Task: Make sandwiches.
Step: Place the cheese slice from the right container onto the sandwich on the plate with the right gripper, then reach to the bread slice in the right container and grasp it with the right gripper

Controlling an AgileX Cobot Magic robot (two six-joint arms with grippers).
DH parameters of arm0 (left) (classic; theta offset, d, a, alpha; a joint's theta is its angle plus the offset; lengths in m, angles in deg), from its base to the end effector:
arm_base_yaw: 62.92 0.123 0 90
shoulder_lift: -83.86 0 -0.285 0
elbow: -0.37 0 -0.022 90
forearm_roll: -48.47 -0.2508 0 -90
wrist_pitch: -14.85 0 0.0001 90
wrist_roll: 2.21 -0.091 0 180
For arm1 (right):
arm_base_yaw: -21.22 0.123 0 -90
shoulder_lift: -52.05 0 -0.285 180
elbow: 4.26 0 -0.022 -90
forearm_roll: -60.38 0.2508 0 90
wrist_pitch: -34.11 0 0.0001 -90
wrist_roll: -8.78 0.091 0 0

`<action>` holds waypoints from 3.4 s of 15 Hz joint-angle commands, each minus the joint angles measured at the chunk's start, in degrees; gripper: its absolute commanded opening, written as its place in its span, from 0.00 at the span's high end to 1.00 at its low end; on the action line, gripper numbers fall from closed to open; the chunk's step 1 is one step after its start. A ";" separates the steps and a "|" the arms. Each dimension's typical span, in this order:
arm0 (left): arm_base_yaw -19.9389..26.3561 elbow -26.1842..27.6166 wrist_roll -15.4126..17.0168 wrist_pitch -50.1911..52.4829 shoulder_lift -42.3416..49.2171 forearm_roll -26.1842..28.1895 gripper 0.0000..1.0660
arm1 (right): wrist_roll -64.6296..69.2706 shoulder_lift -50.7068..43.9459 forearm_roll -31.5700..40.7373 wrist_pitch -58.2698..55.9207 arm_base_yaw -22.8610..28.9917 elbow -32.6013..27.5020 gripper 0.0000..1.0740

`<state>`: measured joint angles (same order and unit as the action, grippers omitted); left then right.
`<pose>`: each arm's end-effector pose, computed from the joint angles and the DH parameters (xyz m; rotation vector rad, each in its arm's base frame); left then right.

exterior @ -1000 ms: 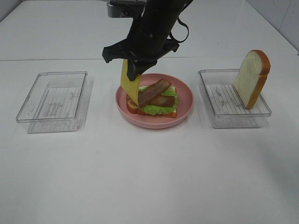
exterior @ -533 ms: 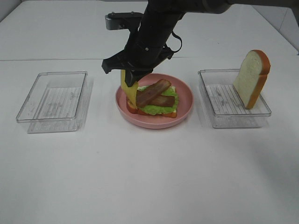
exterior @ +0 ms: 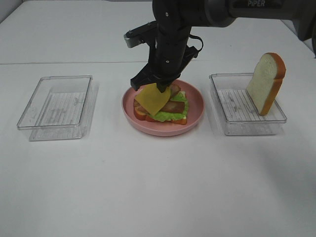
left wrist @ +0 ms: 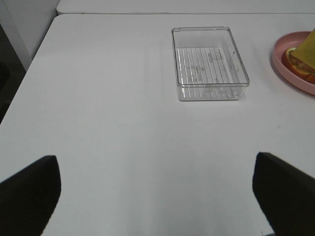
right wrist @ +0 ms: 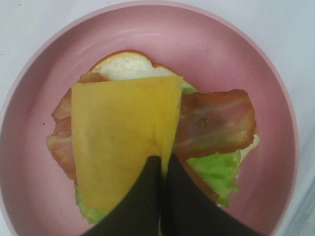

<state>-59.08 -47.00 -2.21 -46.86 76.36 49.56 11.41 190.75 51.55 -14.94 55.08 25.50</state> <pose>-0.0087 -0.0021 0.2817 -0.0668 2.0335 0.0194 0.4151 0.2658 0.1669 -0.8391 2.6036 -0.0105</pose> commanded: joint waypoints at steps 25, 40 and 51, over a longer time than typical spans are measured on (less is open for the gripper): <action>0.11 -0.11 0.34 0.17 0.97 0.40 0.08 | 1.09 -21.60 -4.58 -15.58 -21.26 0.69 0.08; 0.11 -0.11 0.34 0.17 0.97 0.40 0.08 | -5.33 -5.73 8.82 -13.29 -31.51 0.52 0.08; 0.11 -0.11 0.34 0.17 0.97 0.40 0.08 | -4.58 -3.50 10.89 -12.95 -31.46 0.57 1.00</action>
<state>-59.08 -47.00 -2.21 -46.86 76.36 49.56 6.77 187.95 62.04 -27.26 23.85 26.01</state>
